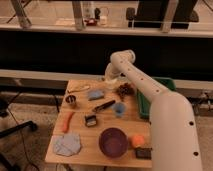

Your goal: Place fork in paper cup

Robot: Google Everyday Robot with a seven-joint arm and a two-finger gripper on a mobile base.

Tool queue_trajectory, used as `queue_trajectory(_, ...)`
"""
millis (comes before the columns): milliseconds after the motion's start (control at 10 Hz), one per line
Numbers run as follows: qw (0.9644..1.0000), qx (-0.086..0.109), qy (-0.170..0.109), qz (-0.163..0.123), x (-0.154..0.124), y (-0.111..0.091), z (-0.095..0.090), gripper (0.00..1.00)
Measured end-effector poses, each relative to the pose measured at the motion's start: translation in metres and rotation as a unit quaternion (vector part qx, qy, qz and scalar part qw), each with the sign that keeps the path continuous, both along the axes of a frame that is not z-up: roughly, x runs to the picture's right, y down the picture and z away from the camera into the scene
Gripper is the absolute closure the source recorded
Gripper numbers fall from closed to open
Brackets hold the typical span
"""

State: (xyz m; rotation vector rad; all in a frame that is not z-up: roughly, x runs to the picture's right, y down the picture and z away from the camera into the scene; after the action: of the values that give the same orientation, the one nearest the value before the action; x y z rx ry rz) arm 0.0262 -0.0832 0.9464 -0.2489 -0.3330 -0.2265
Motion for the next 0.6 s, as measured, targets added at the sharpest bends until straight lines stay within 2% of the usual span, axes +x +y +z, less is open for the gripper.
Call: queue_trajectory(600,1.0000,-0.003,0.003,-0.001,0.0007,-0.0016,0.0032,1.00)
